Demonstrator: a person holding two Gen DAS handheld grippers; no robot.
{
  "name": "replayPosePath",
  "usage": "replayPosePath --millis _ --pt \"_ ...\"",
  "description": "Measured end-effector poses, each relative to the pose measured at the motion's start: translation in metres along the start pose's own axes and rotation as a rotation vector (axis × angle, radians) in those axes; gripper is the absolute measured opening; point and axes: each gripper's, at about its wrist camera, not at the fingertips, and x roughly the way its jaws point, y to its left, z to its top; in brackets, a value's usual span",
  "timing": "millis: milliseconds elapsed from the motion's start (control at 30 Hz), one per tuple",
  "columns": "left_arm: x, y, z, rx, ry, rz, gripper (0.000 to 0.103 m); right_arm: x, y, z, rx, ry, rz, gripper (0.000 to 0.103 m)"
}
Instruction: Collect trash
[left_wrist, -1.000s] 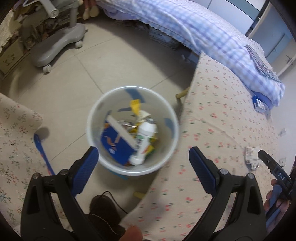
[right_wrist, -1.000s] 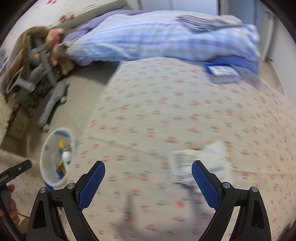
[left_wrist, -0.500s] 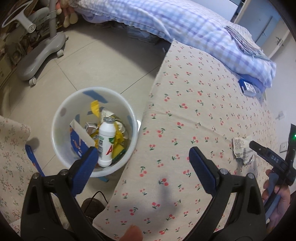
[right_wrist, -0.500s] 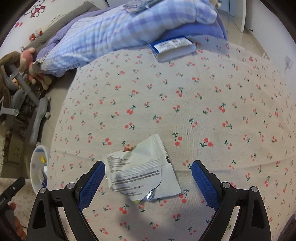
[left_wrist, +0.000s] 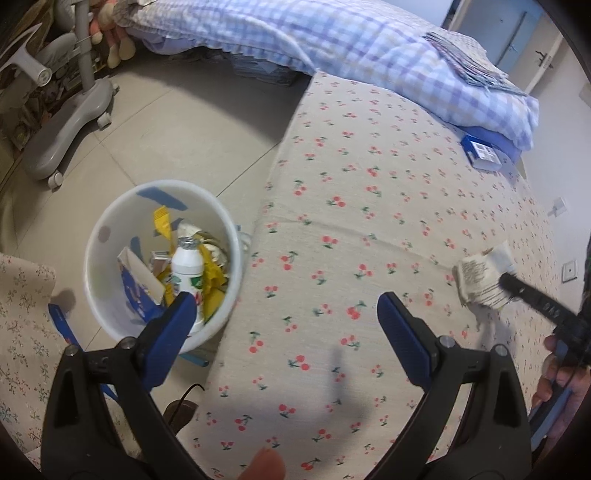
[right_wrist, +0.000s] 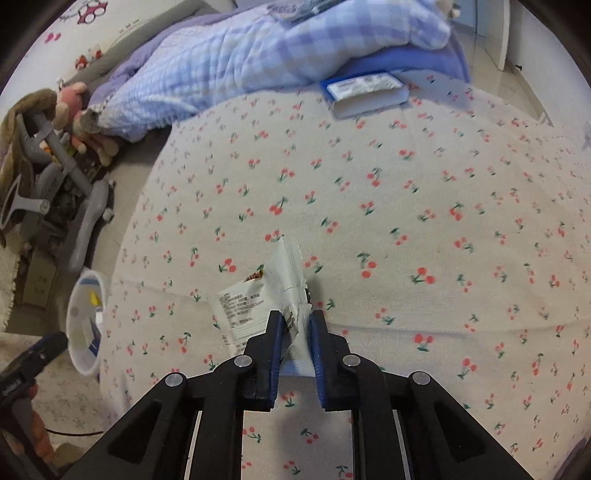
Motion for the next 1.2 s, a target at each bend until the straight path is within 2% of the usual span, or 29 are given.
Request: replayPosePath --millis 200,267,467,633,800,967,1200 --pt "0.004 -0.046 0.011 0.103 0.011 -0.043 0.098 -0.048 -0.058 0.002 0.141 -0.118 -0.017 0.014" --pt "0.006 -0.068 0.021 0.154 -0.004 -0.033 0.098 -0.063 -0.085 0.004 0.197 -0.167 -0.047 0.014" --pt "0.028 -0.153 0.057 0.395 -0.061 0.037 0.098 -0.089 -0.156 0.004 0.363 -0.25 -0.09 0.014" --pt "0.059 -0.232 0.095 0.559 -0.126 0.026 0.096 -0.091 -0.202 0.006 0.446 -0.248 -0.06 0.014" --pt "0.085 -0.29 0.127 0.674 -0.174 -0.001 0.093 -0.084 -0.228 0.011 0.477 -0.24 -0.039 0.014" --pt "0.108 -0.322 0.149 0.761 -0.2 -0.016 0.09 -0.077 -0.242 0.018 0.501 -0.235 0.001 0.014" --pt "0.143 -0.347 0.159 0.851 -0.2 -0.038 0.089 -0.061 -0.244 0.026 0.501 -0.205 0.022 0.014"
